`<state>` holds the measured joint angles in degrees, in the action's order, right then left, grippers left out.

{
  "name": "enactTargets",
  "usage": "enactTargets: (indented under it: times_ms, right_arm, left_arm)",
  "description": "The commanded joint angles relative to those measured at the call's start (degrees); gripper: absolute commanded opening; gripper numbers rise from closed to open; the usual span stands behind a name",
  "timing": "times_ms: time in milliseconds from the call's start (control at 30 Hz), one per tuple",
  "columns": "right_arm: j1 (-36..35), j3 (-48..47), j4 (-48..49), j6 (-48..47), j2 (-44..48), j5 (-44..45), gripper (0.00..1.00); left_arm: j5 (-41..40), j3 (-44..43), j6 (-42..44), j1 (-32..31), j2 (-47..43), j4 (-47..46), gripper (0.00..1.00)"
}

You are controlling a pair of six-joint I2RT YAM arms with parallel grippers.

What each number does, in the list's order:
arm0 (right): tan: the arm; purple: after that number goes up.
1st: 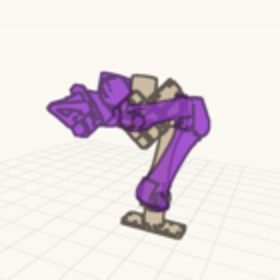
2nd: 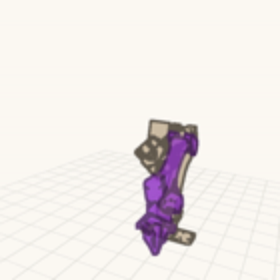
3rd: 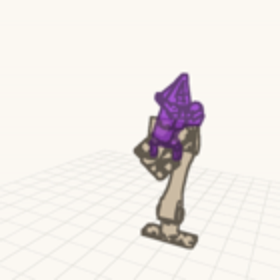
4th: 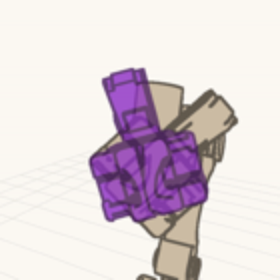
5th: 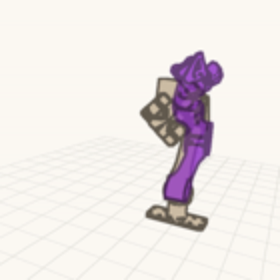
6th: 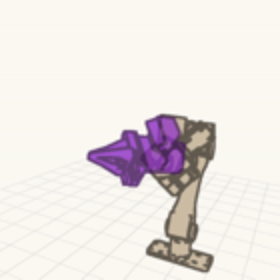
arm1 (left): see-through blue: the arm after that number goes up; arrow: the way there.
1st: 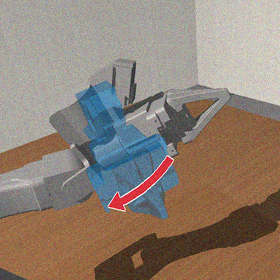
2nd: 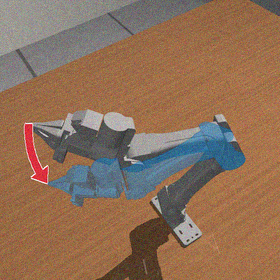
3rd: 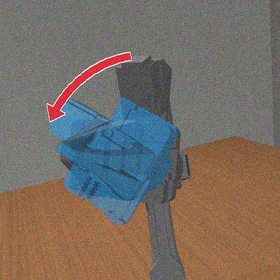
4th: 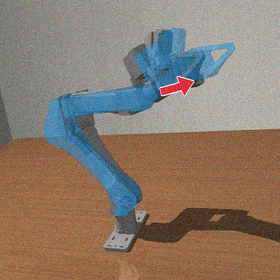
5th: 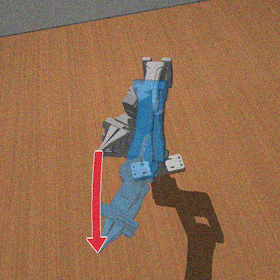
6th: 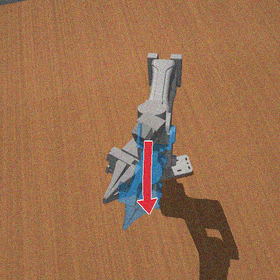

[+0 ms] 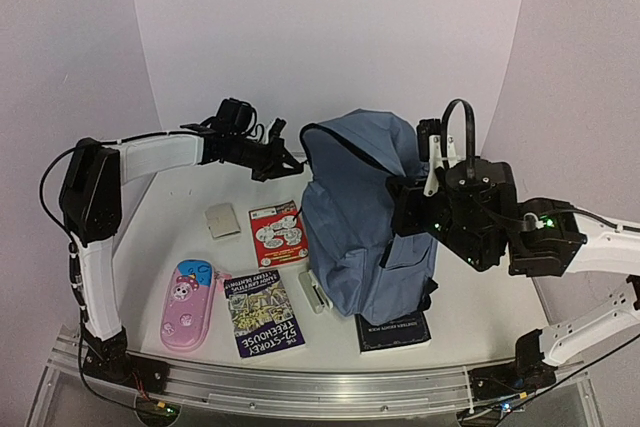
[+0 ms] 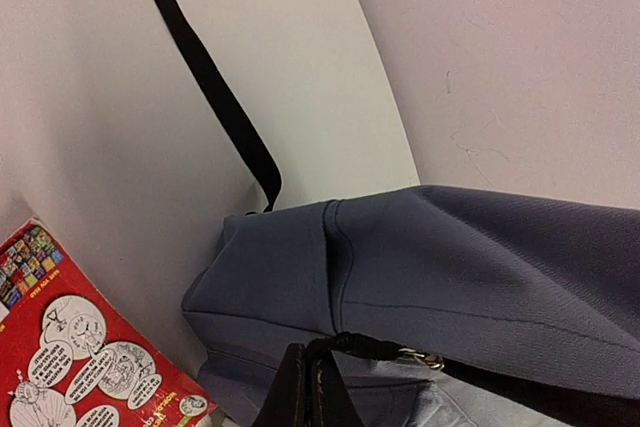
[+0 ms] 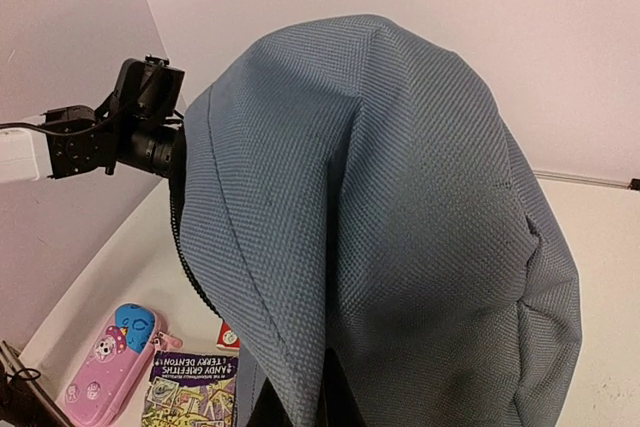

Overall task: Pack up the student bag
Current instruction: Unzip the student bag at the center of the board.

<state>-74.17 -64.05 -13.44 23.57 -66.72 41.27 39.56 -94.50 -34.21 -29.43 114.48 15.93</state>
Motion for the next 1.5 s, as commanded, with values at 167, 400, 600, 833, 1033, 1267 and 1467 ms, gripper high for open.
enactTargets:
  times_ms: [167, 400, 600, 833, 1033, 1267, 1467]
  right_arm:
    - [-0.5, -2.0, 1.5, -0.1, 0.6, 0.9, 0.00]
    - [-0.4, -2.4, 1.5, -0.2, -0.1, 0.7, 0.00]
    - [-0.4, -2.8, 1.6, -0.3, -0.6, 0.9, 0.23]
    - [-0.5, -3.4, 1.7, -0.3, -0.8, 0.5, 0.81]
    - [-0.4, -4.4, 1.9, -0.6, -1.1, -0.7, 0.91]
    - [-0.5, -5.2, 2.4, -0.8, -1.5, -1.8, 0.98]
    - [-0.4, -5.2, 2.9, -0.6, -1.3, -1.8, 0.98]
  left_arm:
    - [2.6, 2.5, -2.1, 1.2, 5.1, -3.7, 0.00]
    - [3.0, 5.0, -2.0, 1.2, 5.5, -4.1, 0.00]
    - [-0.5, 6.9, 0.1, 1.2, 1.0, -3.7, 0.14]
    - [-8.3, 12.2, -0.2, 1.2, -11.9, -4.4, 0.49]
    - [-10.1, 19.1, -2.6, 1.1, -21.0, -5.4, 0.59]
    - [-7.7, 21.9, -3.1, -1.4, -28.1, -6.3, 0.73]
    - [-9.5, 20.9, -3.0, -3.3, -31.2, -5.6, 0.81]
